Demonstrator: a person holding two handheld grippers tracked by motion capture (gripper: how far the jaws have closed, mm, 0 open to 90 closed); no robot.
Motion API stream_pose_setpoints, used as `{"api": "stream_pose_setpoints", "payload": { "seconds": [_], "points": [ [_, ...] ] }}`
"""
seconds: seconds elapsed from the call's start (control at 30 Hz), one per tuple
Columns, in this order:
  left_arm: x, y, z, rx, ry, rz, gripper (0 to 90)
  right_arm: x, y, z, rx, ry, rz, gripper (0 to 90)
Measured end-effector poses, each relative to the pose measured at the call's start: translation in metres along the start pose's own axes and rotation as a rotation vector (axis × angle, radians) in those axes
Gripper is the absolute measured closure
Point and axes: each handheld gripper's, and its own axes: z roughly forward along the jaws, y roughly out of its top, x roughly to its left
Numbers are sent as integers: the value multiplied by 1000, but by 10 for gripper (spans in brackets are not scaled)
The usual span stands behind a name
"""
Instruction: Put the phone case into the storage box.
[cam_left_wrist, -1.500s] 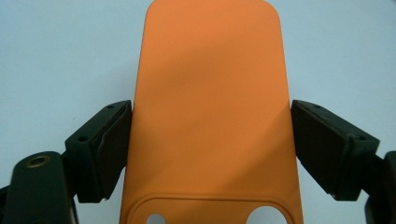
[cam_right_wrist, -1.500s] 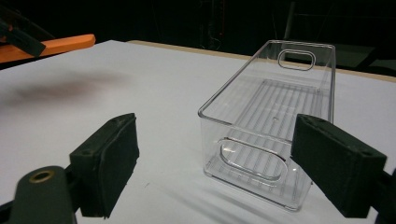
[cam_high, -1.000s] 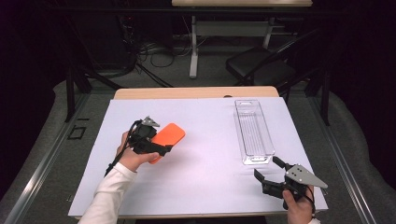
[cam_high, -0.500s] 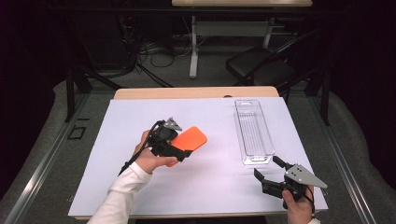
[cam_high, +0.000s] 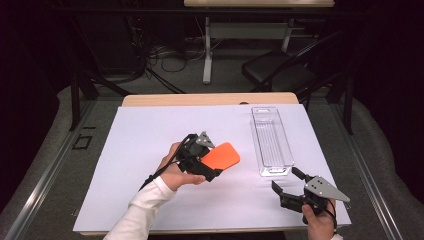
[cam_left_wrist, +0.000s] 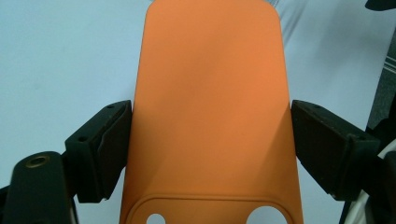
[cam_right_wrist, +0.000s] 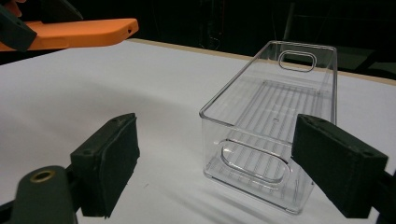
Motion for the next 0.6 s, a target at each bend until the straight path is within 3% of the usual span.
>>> {"api": "stream_pose_setpoints", "payload": {
  "seconds": [0.17, 0.6],
  "points": [
    [-3, -1, -1, -4, -19, -3, 164, -1, 0, 1, 1, 4, 3, 144],
    [1, -11, -9, -28, -17, -30, 164, 0, 0, -1, -2, 8, -4, 144]
  ]
}}
